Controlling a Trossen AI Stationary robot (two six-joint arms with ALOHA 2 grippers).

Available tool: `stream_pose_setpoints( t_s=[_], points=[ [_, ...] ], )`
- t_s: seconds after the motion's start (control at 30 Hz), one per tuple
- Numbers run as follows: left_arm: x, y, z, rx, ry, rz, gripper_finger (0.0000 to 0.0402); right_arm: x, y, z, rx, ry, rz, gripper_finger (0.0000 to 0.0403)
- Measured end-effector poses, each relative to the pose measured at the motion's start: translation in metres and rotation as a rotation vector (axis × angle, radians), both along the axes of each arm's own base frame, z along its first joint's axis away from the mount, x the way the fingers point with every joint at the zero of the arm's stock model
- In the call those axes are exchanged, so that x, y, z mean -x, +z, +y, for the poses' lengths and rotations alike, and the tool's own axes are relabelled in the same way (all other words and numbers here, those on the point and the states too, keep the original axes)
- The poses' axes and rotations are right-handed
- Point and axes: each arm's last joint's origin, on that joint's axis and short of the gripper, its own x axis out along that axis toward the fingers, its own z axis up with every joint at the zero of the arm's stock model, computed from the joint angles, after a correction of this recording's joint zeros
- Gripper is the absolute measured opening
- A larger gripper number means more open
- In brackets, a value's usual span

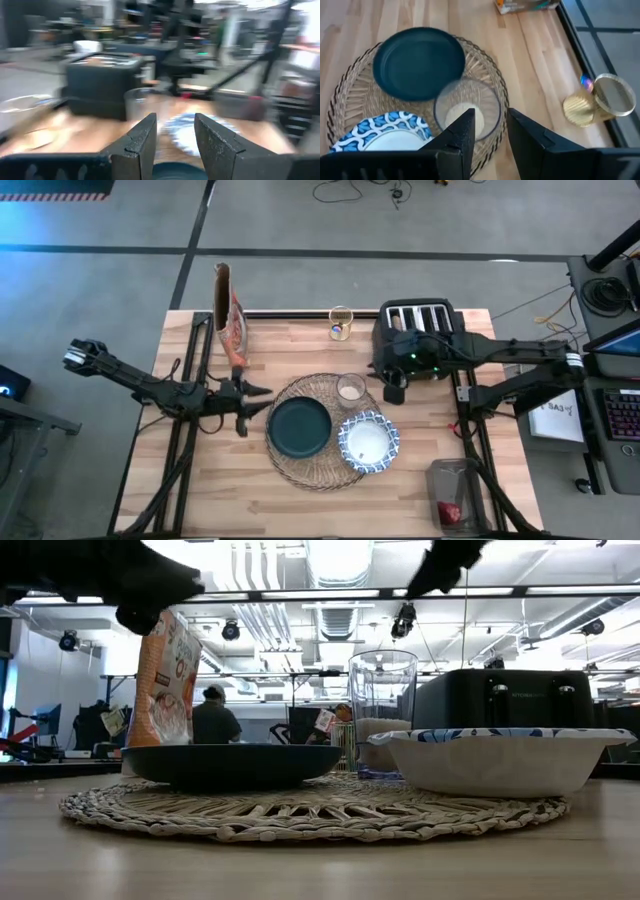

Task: Arrange a breakfast setting
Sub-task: Pour the cereal from the orange cereal box into the white patterned bowl

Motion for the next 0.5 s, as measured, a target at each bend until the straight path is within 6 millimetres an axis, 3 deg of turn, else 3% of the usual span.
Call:
stream_pose_setpoints(
  t_s=[0.3,0.5],
  points=[
    [0.006,-0.01,0.012,0.052,0.47,0.067,0.0116,0.036,-0.034,0.003,-0.049,-0.069,-0.033,0.01],
    [0.005,0.005,0.013,0.079,0.571,0.145,0.0116,0.062,-0.036,0.001,0.012,-0.142,-0.112,0.011]
  ],
)
